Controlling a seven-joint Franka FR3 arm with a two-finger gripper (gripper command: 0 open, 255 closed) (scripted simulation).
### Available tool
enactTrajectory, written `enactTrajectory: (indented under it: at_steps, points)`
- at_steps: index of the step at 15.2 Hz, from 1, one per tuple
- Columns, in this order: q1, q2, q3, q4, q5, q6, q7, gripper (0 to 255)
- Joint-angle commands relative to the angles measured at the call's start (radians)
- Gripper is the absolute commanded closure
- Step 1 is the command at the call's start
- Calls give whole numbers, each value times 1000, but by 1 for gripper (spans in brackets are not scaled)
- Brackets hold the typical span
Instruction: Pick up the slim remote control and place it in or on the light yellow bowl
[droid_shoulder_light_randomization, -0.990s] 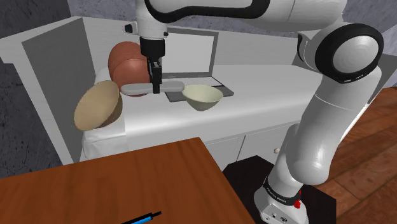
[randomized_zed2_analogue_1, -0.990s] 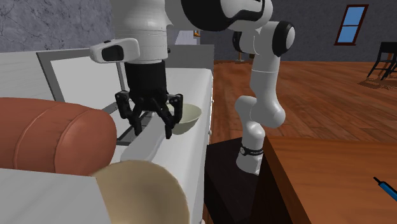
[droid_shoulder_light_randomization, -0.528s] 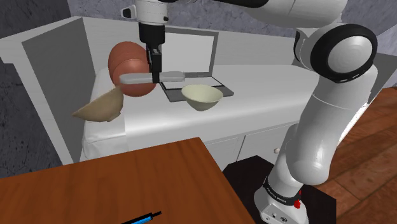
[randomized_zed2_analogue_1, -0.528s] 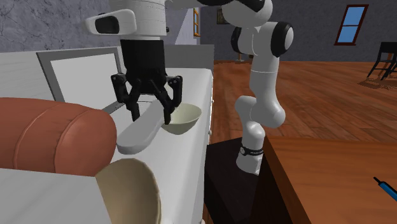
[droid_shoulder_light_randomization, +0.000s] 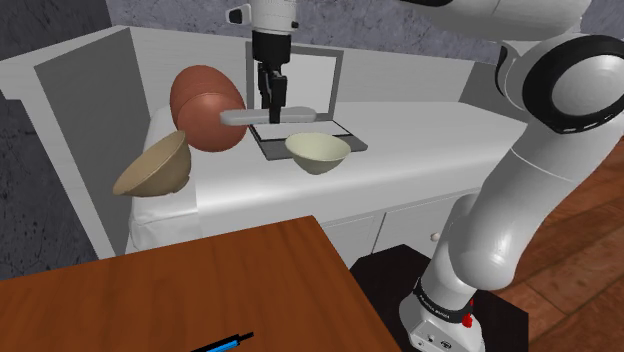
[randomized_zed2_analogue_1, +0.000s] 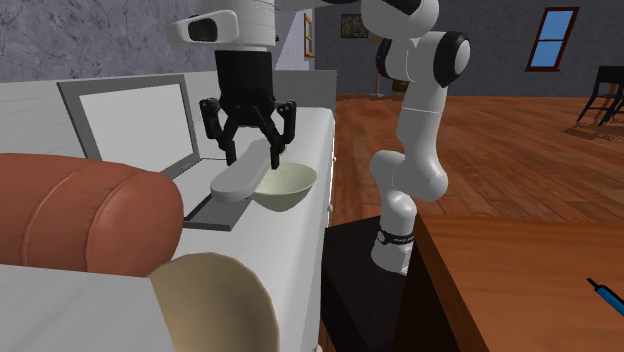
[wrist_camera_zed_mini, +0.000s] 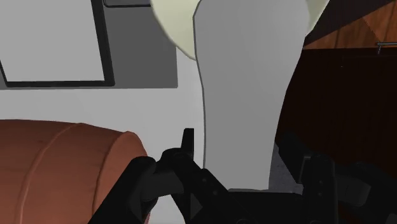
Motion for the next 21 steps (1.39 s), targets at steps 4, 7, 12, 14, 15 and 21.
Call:
enactTrajectory:
  at_steps: [4, 7, 12, 14, 15, 21]
  points:
    - [-37, -155, -64, -153, 5, 0, -103, 255]
    - [-55, -234, -105, -225, -3, -6, -162, 255]
    - [-66, -292, -132, -316, -12, 27, -199, 255]
    - [-66, -300, -132, -350, -12, 54, -199, 255]
    - [-66, -304, -132, -367, -12, 67, -198, 255]
    - [-66, -320, -132, -463, -12, 146, -197, 255]
